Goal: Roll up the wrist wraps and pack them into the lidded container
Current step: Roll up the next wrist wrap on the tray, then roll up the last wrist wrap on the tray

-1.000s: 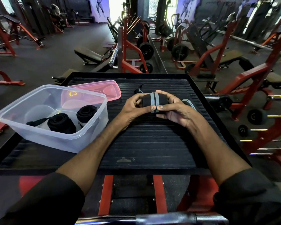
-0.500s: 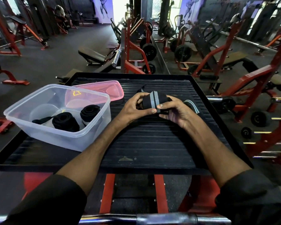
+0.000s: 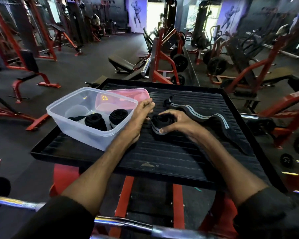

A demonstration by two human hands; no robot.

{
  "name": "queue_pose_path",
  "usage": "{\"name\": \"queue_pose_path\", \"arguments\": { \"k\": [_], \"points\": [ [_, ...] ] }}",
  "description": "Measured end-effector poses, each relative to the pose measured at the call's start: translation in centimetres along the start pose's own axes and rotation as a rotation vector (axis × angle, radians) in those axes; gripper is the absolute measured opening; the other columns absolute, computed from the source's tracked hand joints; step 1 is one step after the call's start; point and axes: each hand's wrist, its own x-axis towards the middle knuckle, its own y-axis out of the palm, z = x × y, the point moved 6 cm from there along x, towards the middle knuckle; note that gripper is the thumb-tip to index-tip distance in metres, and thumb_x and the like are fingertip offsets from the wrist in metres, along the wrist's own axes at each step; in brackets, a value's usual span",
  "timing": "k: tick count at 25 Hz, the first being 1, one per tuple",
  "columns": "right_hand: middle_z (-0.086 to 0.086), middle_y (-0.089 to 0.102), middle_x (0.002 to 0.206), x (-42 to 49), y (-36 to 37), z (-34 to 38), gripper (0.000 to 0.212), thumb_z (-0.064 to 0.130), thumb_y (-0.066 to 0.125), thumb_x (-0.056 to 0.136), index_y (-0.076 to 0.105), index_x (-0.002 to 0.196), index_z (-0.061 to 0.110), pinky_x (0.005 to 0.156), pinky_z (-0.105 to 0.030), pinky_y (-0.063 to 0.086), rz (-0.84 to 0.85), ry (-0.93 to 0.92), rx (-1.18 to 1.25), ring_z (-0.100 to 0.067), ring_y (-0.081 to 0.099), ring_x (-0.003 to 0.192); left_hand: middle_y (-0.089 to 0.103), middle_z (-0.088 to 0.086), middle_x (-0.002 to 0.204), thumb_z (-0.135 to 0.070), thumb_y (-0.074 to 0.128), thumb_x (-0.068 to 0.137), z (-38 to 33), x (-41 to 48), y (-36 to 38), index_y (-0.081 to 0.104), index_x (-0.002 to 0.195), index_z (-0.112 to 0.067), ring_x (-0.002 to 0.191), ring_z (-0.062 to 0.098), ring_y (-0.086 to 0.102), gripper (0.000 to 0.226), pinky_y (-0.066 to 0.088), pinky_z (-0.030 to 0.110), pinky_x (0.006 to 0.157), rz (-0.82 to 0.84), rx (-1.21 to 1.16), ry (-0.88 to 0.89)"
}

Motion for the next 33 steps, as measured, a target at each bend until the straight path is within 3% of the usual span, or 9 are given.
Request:
{"name": "queue_pose_path", "arguments": {
  "k": [3,7,11,14,19,24,27,30,33],
  "points": [
    [-0.01,0.073,0.121,-0.1,0.6,-1.2,0.07,0.021,0.092,0.059,0.065,0.122,0.008,0.103,-0.035,0.052,-0.021,-0.004,0.021,-0.024,0.068,0.115,0.065,-0.005,0.123,-0.046,0.06,0.082,0.1,-0.4,0.3,0.058,0.123,-0.027,0.114,0.013,0.06,0.044,0.042,0.029,0.091,0.002,0.02,0.011],
    [-0.013,0.071,0.119,-0.3,0.7,-1.9,0.068,0.019,0.092,0.057,0.064,0.117,0.007,0.103,-0.045,0.05,-0.003,0.023,-0.055,-0.02,0.067,0.108,0.066,-0.003,0.121,-0.032,0.063,0.095,0.5,-0.3,0.4,0.058,0.13,-0.017,0.115,0.013,0.06,0.038,0.044,0.025,0.092,-0.022,0.007,0.022],
    [0.0,0.076,0.105,-0.3,2.0,-2.2,0.065,0.037,0.095,0.05,0.067,0.107,0.022,0.093,-0.044,0.055,-0.107,0.054,-0.108,-0.015,0.07,0.097,0.066,0.0,0.12,-0.02,0.06,0.099,0.1,-0.3,0.3,0.061,0.129,-0.01,0.111,0.01,0.06,0.032,0.046,0.016,0.089,-0.064,0.037,0.057],
    [0.006,0.074,0.11,0.6,3.1,-2.5,0.079,0.054,0.093,0.047,0.063,0.115,0.029,0.094,-0.043,0.055,-0.131,0.08,-0.191,-0.016,0.069,0.105,0.066,0.004,0.118,-0.016,0.059,0.098,-0.6,-0.2,0.3,0.065,0.122,-0.007,0.113,0.015,0.06,0.026,0.046,0.025,0.1,-0.065,0.01,0.104],
    [0.001,0.061,0.094,-0.7,0.6,-0.5,0.056,-0.006,0.078,0.079,0.055,0.128,0.009,0.074,-0.02,0.055,0.009,0.124,-0.185,-0.013,0.063,0.085,0.065,-0.004,0.118,-0.01,0.058,0.097,-3.1,-0.7,0.8,0.064,0.124,-0.01,0.108,0.005,0.058,0.027,0.045,0.017,0.094,-0.085,0.11,0.226],
    [0.001,0.063,0.106,-1.0,-7.6,0.5,0.041,0.016,0.081,0.08,0.064,0.117,0.023,0.096,-0.04,0.051,-0.195,0.128,-0.315,-0.021,0.063,0.106,0.061,-0.001,0.132,-0.013,0.056,0.09,-4.8,-0.8,4.1,0.062,0.123,-0.024,0.127,0.01,0.053,0.036,0.038,0.028,0.112,-0.054,0.276,0.377],
    [0.003,0.064,0.114,-2.5,-13.7,-0.1,0.052,0.036,0.08,0.07,0.061,0.118,0.032,0.106,-0.051,0.043,-0.439,0.172,-0.423,-0.024,0.059,0.116,0.063,0.001,0.127,-0.005,0.056,0.094,-5.8,-0.7,8.2,0.062,0.125,-0.016,0.118,0.01,0.058,0.033,0.043,0.03,0.109,0.063,0.186,0.366],
    [-0.01,0.057,0.133,-2.8,-17.7,-3.0,0.081,0.043,0.083,0.062,0.049,0.133,0.022,0.109,-0.042,0.036,-0.33,0.377,-0.694,-0.033,0.051,0.126,0.063,0.002,0.125,0.001,0.052,0.098,-5.3,-1.2,10.5,0.06,0.128,-0.008,0.113,0.008,0.057,0.032,0.044,0.023,0.102,0.103,0.126,0.283],
    [-0.012,0.059,0.128,-4.2,-18.1,-5.9,0.081,0.039,0.087,0.058,0.048,0.123,0.013,0.099,-0.043,0.05,-0.203,0.558,-0.579,-0.028,0.057,0.115,0.06,0.004,0.129,-0.004,0.05,0.101,-3.2,-2.1,11.3,0.056,0.133,-0.005,0.113,0.007,0.056,0.033,0.045,0.007,0.086,0.149,0.106,0.138]
  ]
}}
